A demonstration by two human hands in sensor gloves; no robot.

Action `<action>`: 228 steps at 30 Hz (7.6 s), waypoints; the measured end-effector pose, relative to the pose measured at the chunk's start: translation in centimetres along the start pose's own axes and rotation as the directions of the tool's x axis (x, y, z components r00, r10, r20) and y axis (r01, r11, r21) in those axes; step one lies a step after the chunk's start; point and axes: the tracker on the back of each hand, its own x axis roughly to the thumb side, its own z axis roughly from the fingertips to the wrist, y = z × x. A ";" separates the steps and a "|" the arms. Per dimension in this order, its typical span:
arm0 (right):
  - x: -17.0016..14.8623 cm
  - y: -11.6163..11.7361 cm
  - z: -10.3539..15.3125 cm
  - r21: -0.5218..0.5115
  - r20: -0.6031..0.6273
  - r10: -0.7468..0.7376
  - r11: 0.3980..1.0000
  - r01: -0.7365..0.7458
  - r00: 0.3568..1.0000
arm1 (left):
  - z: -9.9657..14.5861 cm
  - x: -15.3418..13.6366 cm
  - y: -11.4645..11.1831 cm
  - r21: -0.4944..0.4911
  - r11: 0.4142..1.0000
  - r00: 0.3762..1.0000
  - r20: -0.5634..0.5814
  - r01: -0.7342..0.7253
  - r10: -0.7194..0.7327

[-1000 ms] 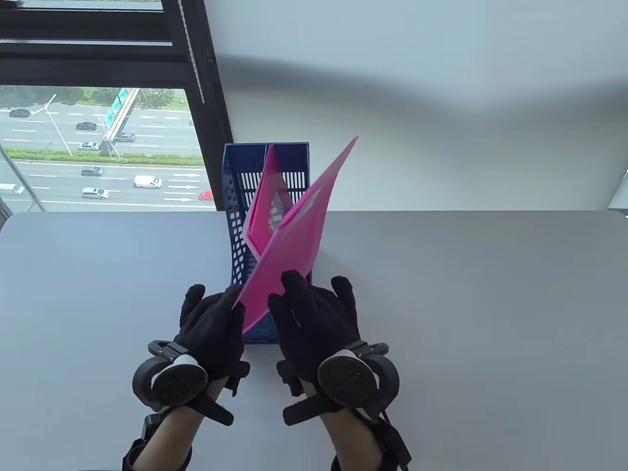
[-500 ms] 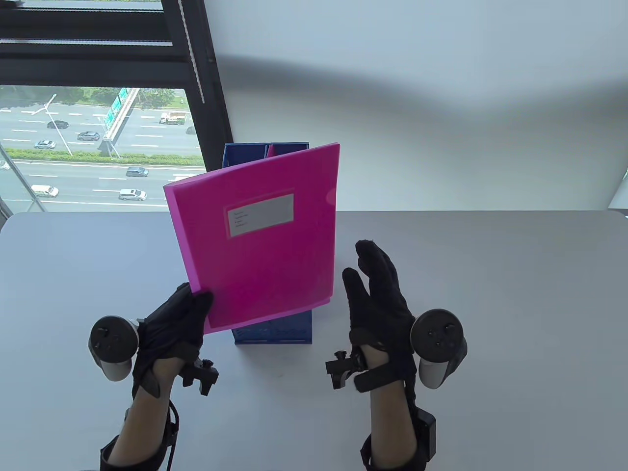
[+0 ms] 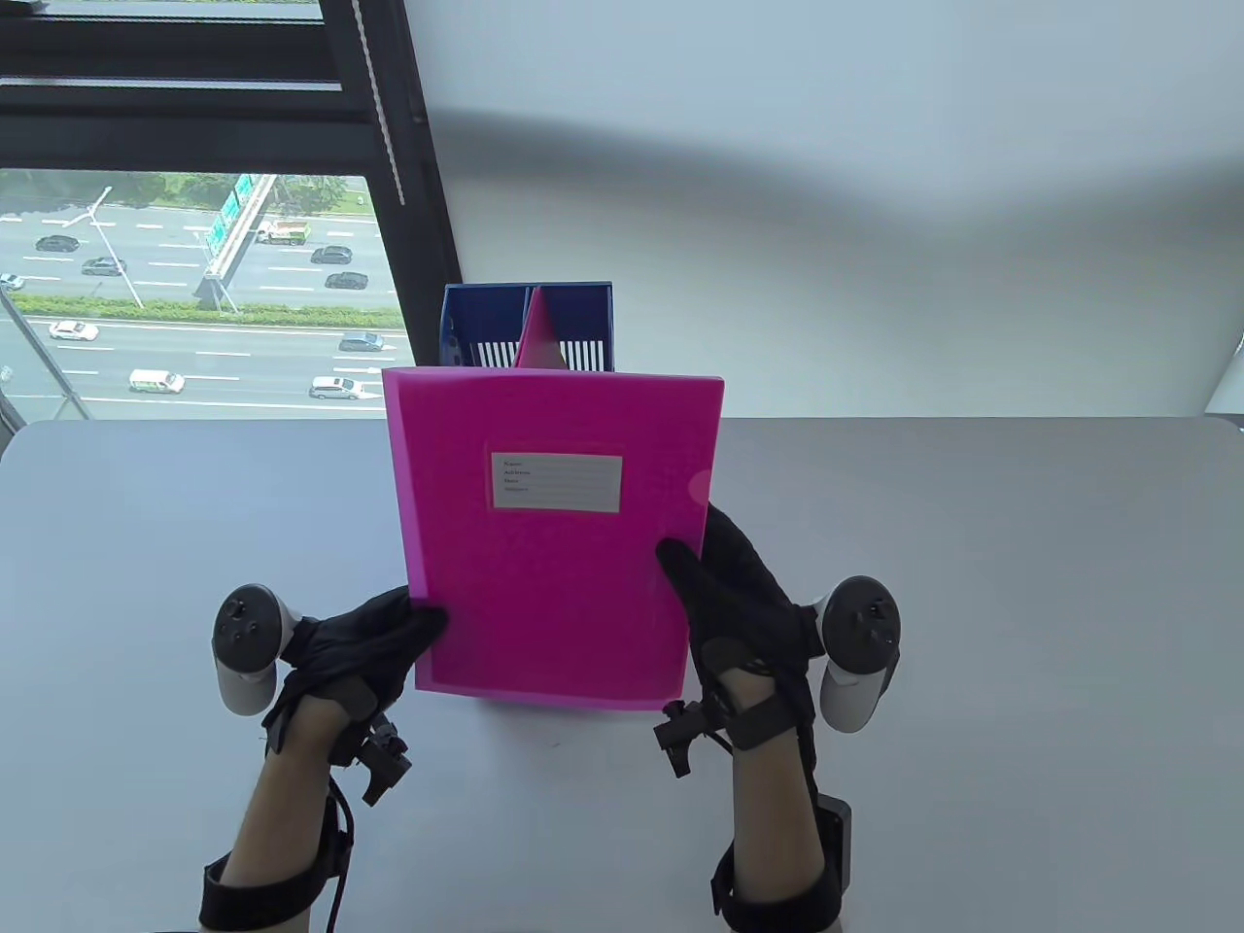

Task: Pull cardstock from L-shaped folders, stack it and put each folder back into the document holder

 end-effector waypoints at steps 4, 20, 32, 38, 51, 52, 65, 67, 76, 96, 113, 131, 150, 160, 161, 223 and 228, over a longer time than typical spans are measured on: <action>0.0 -0.2 0.0 -0.040 0.014 0.068 0.997 -0.068 0.998 | -0.1 -0.7 -0.2 -0.064 0.991 0.993 -0.021 -0.118 0.117; -0.2 0.7 -0.5 0.105 0.015 0.103 0.989 -0.104 0.995 | 0.7 -1.7 0.8 -0.001 0.915 0.914 0.037 -0.404 0.403; -0.2 1.6 -0.5 0.080 0.029 0.176 0.981 -0.178 0.984 | -0.4 -0.7 -0.7 -0.137 0.932 0.937 0.051 -0.335 0.345; 1.3 2.2 0.4 -0.145 0.165 0.457 0.888 -0.437 0.874 | -0.5 -0.7 -0.7 -0.137 0.929 0.934 0.054 -0.343 0.352; 2.2 5.0 1.8 -0.405 0.190 0.774 0.622 -0.670 0.604 | -0.4 -0.8 -0.6 -0.112 0.929 0.931 0.060 -0.353 0.361; 2.2 5.0 1.8 -0.406 0.194 0.771 0.626 -0.666 0.606 | -0.4 -0.8 -0.5 -0.112 0.929 0.931 0.059 -0.353 0.360; 2.5 1.7 0.6 -0.014 0.161 0.295 0.955 -0.297 0.942 | -0.2 -0.9 0.0 -0.100 0.943 0.946 0.042 -0.317 0.323; 2.4 1.3 0.4 0.055 0.136 0.221 0.972 -0.230 0.966 | -0.2 -0.9 0.0 -0.106 0.942 0.945 0.042 -0.320 0.326; 1.1 0.5 0.0 0.280 0.014 -0.107 0.955 0.098 0.994 | -0.3 -0.8 0.0 -0.155 0.946 0.955 0.035 -0.285 0.294; 1.9 0.7 0.0 0.194 0.047 0.052 0.979 -0.060 0.998 | -0.3 -0.6 0.0 -0.166 0.931 0.940 0.052 -0.324 0.337; 3.6 2.0 0.9 -0.046 0.163 0.442 0.897 -0.440 0.882 | -0.1 -0.9 0.5 -0.143 0.950 0.957 0.044 -0.278 0.287; 4.1 0.5 1.4 -0.217 0.132 0.560 0.822 -0.527 0.818 | 0.1 -0.5 1.0 -0.164 0.958 0.967 0.059 -0.237 0.250; 2.5 -11.7 4.1 -0.466 -0.150 0.645 0.623 -0.629 0.750 | 2.4 -1.1 5.1 -0.079 0.973 0.974 0.050 -0.215 0.220; -4.5 -13.4 2.7 -0.170 -0.443 0.515 0.756 -0.633 0.734 | 3.6 -1.4 6.8 -0.011 0.967 0.964 0.077 -0.254 0.254; -5.3 -13.1 2.4 -0.141 -0.466 0.521 0.755 -0.641 0.715 | 3.6 -1.3 6.8 -0.009 0.966 0.963 0.081 -0.257 0.257; 2.4 1.8 0.4 0.085 0.124 0.361 0.924 -0.373 0.924 | 1.5 3.8 2.9 -0.017 0.996 0.981 0.175 -0.085 0.086; 3.3 1.6 1.1 -0.070 0.166 0.418 0.909 -0.412 0.893 | 1.6 6.1 2.6 0.010 0.966 0.957 0.134 0.259 -0.258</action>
